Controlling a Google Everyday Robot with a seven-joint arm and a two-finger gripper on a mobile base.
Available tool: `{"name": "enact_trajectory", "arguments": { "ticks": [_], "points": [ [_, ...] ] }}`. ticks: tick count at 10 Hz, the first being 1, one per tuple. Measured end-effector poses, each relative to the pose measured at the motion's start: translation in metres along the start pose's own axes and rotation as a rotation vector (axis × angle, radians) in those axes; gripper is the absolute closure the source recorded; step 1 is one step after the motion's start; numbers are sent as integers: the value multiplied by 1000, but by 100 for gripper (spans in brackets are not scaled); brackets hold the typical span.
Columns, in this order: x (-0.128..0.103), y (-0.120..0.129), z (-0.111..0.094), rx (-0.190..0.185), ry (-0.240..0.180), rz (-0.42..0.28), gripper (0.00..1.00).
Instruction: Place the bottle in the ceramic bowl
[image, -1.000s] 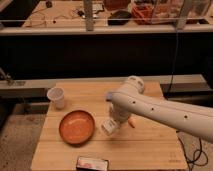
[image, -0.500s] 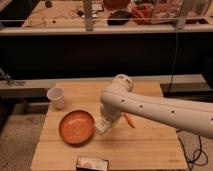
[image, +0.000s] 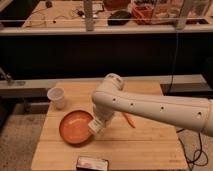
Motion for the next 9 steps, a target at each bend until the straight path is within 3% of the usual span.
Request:
{"name": "enact_trajectory", "arguments": {
  "ticks": [9],
  "points": [
    [-22, -43, 22, 4, -30, -81, 99]
  ]
}}
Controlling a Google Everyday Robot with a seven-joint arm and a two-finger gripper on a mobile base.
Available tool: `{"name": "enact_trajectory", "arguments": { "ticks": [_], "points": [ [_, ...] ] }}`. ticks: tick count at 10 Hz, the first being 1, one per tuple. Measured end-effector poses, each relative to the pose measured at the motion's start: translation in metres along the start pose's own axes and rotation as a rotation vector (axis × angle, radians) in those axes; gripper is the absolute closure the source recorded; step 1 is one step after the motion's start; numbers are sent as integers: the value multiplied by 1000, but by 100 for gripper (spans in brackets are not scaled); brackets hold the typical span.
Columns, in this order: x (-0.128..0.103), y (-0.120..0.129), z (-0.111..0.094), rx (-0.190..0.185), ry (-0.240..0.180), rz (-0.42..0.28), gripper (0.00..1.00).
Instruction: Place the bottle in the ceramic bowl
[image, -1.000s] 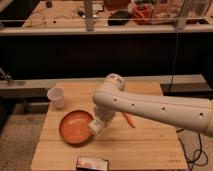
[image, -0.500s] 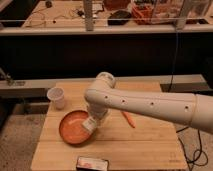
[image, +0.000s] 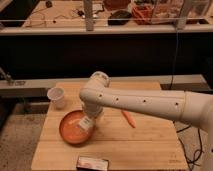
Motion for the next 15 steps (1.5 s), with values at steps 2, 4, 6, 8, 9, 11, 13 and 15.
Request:
{"name": "enact_trajectory", "arguments": {
  "ticks": [2, 4, 6, 8, 9, 11, 13, 15],
  "points": [
    [-1, -4, 5, 4, -5, -20, 99],
    [-11, -13, 12, 7, -11, -50, 99],
    [-14, -16, 15, 7, -13, -61, 99],
    [-18, -19, 20, 10, -16, -79, 99],
    [-19, -20, 22, 11, -18, -85, 99],
    [-22, -23, 25, 4, -20, -102, 99],
    [-25, -24, 28, -5, -24, -115, 99],
    [-24, -24, 31, -13, -25, -125, 99]
  ]
}}
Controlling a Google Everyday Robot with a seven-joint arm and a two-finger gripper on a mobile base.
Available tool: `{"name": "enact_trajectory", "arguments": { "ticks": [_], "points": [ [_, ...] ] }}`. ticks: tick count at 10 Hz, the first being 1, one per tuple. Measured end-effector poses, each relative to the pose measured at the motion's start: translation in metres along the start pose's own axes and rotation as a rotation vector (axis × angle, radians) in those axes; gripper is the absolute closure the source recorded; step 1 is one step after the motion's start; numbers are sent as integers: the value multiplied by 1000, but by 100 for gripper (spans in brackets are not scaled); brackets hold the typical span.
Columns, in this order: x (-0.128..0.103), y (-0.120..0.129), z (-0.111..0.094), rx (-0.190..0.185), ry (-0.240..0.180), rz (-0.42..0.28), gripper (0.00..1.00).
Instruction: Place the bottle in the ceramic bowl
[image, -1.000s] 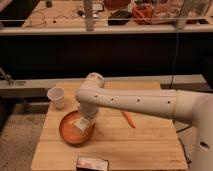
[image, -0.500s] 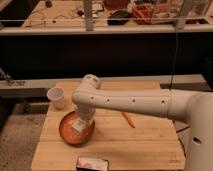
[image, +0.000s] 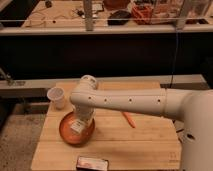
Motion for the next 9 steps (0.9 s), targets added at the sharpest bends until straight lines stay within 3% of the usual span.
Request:
{"name": "enact_trajectory", "arguments": {
  "ticks": [9],
  "points": [
    [-5, -4, 11, -48, -4, -48, 99]
  ]
}}
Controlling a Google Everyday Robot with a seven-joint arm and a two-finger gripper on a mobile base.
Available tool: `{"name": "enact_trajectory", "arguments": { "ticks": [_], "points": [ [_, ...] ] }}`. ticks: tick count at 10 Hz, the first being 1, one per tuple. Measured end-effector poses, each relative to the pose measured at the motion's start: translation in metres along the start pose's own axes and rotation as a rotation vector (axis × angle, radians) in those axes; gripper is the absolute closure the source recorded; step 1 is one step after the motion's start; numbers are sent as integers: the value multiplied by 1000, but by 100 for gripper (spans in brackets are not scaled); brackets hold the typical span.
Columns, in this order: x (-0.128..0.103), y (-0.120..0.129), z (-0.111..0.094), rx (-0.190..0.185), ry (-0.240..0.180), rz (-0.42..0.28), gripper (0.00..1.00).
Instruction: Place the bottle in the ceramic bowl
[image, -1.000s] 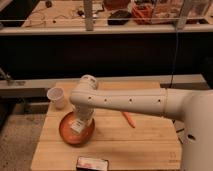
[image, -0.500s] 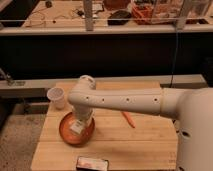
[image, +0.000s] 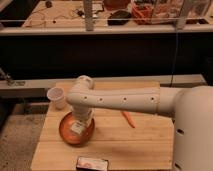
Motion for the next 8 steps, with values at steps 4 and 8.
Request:
{"name": "enact_trajectory", "arguments": {
  "ticks": [4, 8],
  "points": [
    [-1, -1, 5, -23, 0, -17, 99],
    [-3, -5, 8, -38, 1, -35, 99]
  ]
}}
